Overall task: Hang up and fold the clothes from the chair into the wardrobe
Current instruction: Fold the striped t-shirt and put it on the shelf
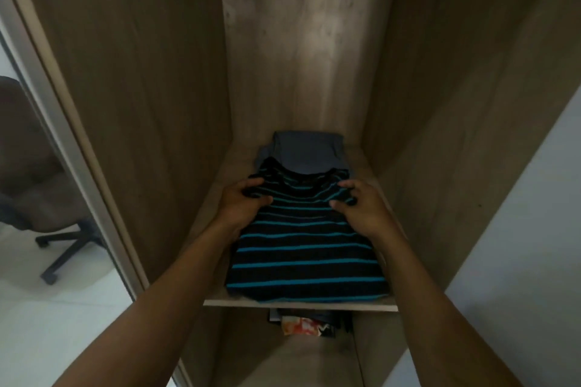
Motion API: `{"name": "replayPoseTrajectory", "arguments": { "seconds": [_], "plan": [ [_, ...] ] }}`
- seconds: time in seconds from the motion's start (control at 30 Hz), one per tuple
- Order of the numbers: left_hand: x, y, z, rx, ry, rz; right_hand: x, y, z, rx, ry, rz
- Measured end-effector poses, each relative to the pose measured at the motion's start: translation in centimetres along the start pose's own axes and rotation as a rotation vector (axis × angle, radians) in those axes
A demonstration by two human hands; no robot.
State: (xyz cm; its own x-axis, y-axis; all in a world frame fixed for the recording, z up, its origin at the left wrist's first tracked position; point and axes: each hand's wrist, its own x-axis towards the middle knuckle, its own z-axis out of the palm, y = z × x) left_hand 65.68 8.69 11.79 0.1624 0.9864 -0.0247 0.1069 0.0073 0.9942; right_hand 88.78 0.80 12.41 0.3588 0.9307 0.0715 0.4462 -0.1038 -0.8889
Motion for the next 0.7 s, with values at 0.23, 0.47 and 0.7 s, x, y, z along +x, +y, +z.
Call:
{"name": "replayPoseTrajectory", "arguments": {
  "seconds": [0.23, 0.47, 0.7],
  "plan": [
    [1.1, -0.6, -1.1, -0.016, -0.066, -0.101, 0.8, -0.2, -0.3, 0.127, -0.046, 0.253],
    [2.8, -0.3, -0.1, -0.178, -0.047, -0.099, 3.7, -0.1, -0.4, 0.166, 0.014, 0.233],
    [0.1, 1.8, 0.0, 0.588, 0.080, 0.307, 0.5, -0.7, -1.7, -0.242, 0.104, 0.000]
  ]
}}
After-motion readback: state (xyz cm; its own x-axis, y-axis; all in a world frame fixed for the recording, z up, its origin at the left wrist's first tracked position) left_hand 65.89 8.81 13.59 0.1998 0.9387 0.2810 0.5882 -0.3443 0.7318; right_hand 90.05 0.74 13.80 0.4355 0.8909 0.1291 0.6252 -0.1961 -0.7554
